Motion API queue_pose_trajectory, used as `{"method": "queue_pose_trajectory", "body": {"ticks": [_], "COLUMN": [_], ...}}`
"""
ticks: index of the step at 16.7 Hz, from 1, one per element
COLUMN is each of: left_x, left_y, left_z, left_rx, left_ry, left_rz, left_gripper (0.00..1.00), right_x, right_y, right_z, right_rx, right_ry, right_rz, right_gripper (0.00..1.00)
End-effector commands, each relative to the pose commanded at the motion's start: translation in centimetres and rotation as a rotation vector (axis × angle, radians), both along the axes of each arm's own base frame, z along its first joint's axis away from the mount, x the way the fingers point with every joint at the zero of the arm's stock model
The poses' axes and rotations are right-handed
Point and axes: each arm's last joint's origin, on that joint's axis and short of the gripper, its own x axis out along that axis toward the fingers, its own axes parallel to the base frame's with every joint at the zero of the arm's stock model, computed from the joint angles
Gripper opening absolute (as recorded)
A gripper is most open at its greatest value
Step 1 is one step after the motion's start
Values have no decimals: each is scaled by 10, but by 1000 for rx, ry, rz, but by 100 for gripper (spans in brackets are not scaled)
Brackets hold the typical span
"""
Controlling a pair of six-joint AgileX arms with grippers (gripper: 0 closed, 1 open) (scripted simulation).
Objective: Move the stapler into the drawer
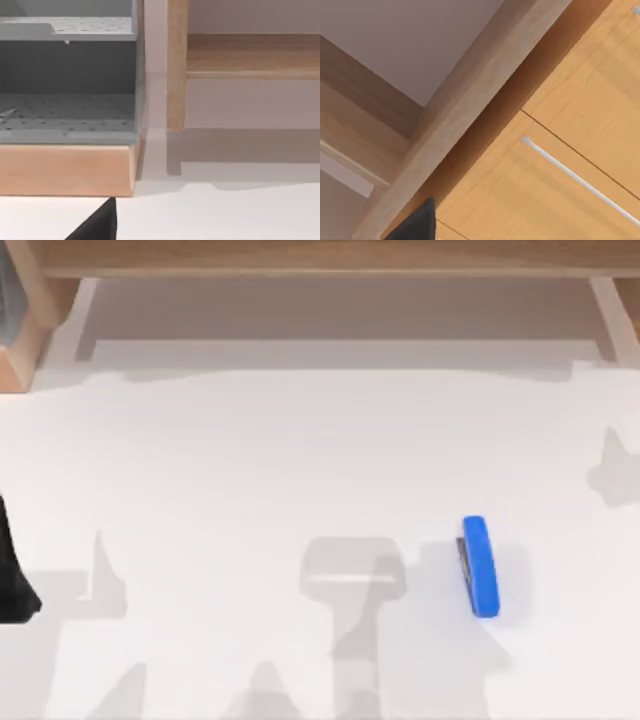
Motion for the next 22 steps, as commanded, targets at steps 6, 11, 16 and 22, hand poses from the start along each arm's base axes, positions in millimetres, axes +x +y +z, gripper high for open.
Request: {"method": "queue_pose_trajectory", "body": {"ticks": [6, 11, 16, 22], "left_x": [0, 0, 0, 0], "left_y": [0, 0, 0, 0], "left_z": [0, 0, 0, 0], "left_rx": [0, 0, 0, 0], "left_ry": [0, 0, 0, 0], "left_rz": [0, 0, 0, 0], "left_gripper": [100, 100, 100, 100], "right_x": [119, 182, 201, 203], "right_y": [-64, -119, -148, -148], "right_z": [-32, -113, -169, -176], "right_rx": [-436, -722, -888, -903], "right_ry": [46, 76, 70, 70], "right_rz": [-42, -50, -52, -47], "right_gripper": [100, 100, 100, 100]}}
